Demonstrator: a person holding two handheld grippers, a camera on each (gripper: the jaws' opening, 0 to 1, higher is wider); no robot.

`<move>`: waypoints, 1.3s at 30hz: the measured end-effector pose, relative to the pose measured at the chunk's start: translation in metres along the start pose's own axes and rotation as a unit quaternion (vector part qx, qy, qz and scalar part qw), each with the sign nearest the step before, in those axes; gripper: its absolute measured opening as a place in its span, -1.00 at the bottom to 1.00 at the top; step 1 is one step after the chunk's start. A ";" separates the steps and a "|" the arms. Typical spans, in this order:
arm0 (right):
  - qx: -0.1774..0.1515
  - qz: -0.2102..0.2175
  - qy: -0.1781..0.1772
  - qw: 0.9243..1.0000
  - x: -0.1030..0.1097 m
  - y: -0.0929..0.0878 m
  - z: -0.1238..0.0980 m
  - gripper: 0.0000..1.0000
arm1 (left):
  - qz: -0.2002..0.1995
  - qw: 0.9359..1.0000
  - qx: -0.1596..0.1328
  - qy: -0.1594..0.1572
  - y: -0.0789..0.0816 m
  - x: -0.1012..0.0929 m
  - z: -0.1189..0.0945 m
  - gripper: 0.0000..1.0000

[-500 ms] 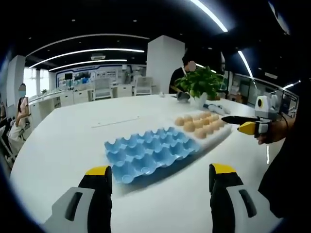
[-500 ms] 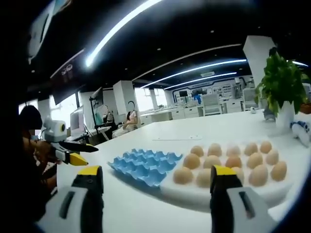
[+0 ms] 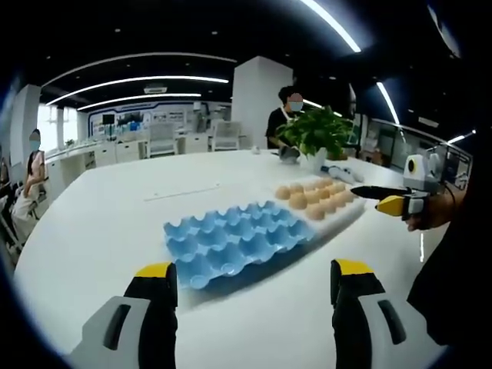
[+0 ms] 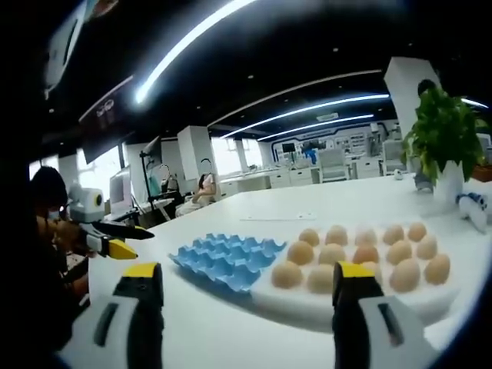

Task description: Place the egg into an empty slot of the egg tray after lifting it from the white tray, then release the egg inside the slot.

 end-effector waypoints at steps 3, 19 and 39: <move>0.001 -0.001 0.000 1.000 0.000 0.001 0.000 0.88 | 0.011 1.000 -0.009 0.012 0.001 0.003 0.000 0.68; 0.005 0.000 -0.002 1.000 0.000 -0.004 0.000 0.87 | -0.001 1.000 -0.005 -0.001 -0.001 0.001 -0.002 0.60; 0.001 -0.002 -0.004 1.000 -0.001 -0.003 -0.001 0.88 | -0.001 1.000 -0.006 -0.003 0.000 0.000 -0.003 0.54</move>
Point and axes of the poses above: the point that each gripper's makers call its tool centre point, and the gripper's own axes: z roughly forward along the fingers, x roughly to its left, y roughly out of its top, the point moved 5 cm from there along -z, roughly backward along the fingers, and after that the axes turned 6 degrees about y, right-handed, at the moved point
